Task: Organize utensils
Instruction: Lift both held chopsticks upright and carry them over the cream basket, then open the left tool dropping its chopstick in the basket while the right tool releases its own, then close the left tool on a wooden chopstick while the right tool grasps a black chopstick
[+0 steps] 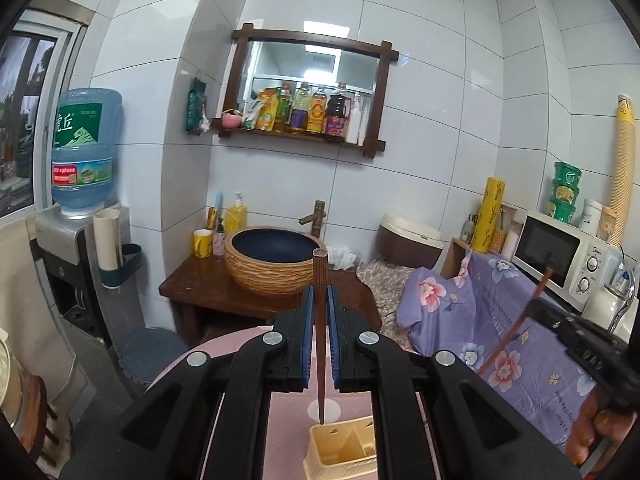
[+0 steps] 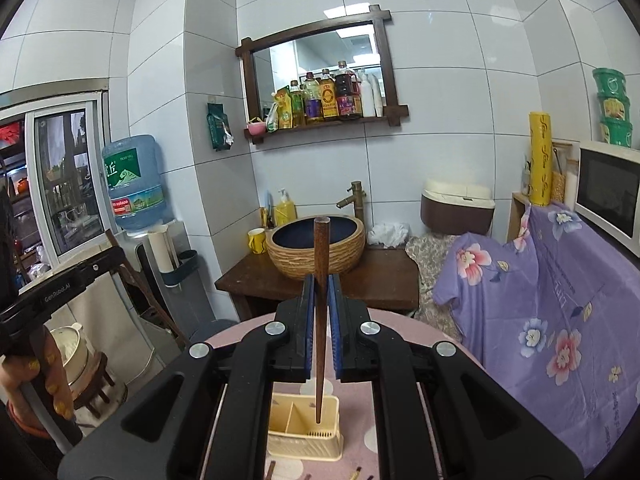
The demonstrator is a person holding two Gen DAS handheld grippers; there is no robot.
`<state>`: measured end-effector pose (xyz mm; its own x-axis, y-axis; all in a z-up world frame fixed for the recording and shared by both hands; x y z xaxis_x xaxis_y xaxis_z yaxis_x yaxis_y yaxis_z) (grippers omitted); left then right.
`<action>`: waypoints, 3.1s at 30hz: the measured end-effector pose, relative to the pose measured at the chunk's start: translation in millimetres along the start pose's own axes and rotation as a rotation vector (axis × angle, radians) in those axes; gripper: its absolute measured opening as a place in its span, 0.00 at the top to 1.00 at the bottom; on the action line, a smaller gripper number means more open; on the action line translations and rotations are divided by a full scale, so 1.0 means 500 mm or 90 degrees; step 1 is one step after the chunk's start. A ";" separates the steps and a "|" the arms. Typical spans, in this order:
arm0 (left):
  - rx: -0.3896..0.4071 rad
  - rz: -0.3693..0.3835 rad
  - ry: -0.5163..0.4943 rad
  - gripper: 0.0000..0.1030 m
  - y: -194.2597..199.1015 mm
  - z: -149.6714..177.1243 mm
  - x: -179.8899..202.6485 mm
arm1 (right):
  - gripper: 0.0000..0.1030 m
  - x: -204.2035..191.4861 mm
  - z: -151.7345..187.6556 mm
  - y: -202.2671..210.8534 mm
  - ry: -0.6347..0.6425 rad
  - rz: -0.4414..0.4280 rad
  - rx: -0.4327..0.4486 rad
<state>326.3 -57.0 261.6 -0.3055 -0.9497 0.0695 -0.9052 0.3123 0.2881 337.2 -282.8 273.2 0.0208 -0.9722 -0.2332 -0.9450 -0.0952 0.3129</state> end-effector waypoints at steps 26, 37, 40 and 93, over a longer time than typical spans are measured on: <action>-0.206 -0.011 0.044 0.92 -0.216 0.300 -0.019 | 0.92 0.030 0.266 -0.213 -0.038 0.030 -0.167; -0.200 0.004 0.029 0.80 -0.200 0.301 -0.007 | 0.74 0.044 0.282 -0.207 -0.060 0.016 -0.167; -0.171 0.004 0.018 0.43 -0.170 0.301 -0.005 | 0.49 0.045 0.287 -0.185 -0.051 0.031 -0.137; -0.338 -0.043 0.002 0.43 -0.050 0.695 -0.064 | 0.36 0.176 0.726 -0.052 -0.029 0.204 -0.271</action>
<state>255.9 -25.4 -79.8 -0.2502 -0.9674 0.0378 -0.6484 0.1964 0.7355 245.0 -288.2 -89.6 -0.2701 -0.9575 -0.1008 -0.6850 0.1175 0.7190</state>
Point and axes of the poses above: each gripper's, at about its wrist camera, not at the fingertips, and y roughly against the way its jaws point, x to its right, z to its underside, the point moved 5 cm from there along -y, roughly the way its jaws point, and after that the axes turned 4 degrees about -y, right-handed, at the moved point
